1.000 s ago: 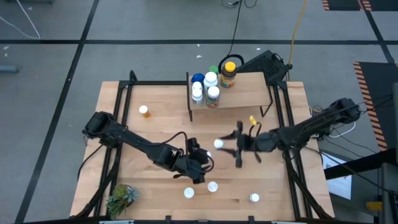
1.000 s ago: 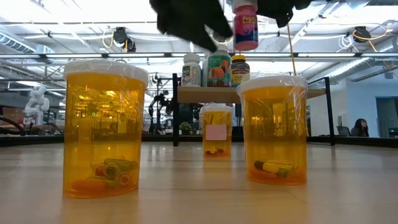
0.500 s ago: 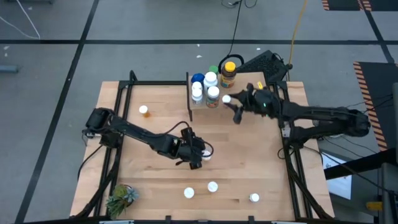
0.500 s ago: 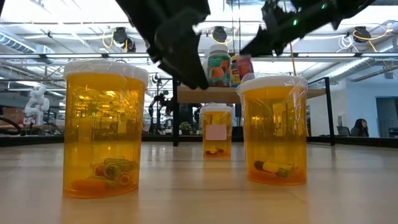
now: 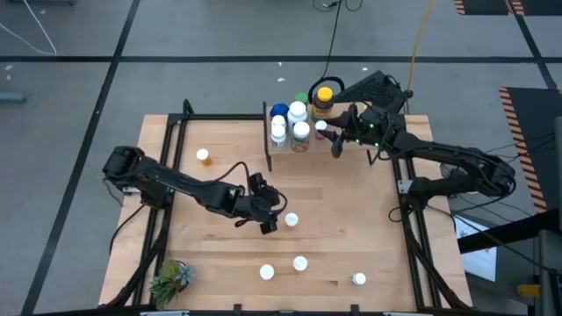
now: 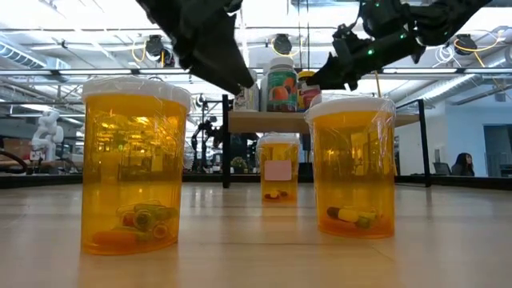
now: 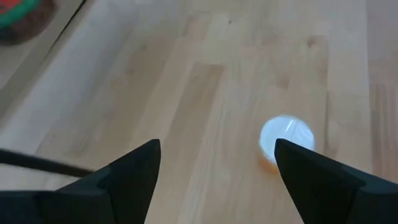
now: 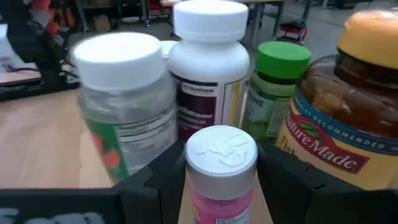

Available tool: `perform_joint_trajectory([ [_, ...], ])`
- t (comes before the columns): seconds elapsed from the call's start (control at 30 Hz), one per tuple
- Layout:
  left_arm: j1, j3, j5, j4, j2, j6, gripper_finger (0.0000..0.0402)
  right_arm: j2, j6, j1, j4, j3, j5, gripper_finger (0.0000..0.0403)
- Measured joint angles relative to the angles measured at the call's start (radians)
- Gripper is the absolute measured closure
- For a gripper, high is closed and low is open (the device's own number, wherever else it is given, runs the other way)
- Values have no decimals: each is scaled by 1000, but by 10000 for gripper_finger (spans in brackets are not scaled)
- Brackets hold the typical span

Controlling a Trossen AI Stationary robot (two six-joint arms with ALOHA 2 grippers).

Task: Pick and place medicine bottles onto shelf by color
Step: Put the pink bottle on the shelf, then put the white bottle on the shelf

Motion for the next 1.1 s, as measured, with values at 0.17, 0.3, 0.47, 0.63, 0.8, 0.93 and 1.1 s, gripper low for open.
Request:
perform_joint_trajectory([
  [0.17,3,-10,0,2,-7,1,82,4,-4,-22,23,-8,0,229],
  [0.3,4,-10,0,3,-7,1,82,3,-5,-44,19,-8,-2,228],
  [0.47,4,-10,1,3,-7,1,82,2,-3,-58,7,-8,-3,222],
  [0.63,3,-10,1,1,-7,1,82,5,4,-57,-9,-11,-1,199],
  [0.8,-1,-10,1,-3,-7,-1,82,-30,21,-55,2,-10,-1,164],
  [0.93,-4,-10,0,-3,-7,-1,82,-105,39,-30,-25,-10,0,145],
  [1.1,-9,-10,1,-3,-7,29,82,-219,85,111,-212,-12,17,141],
])
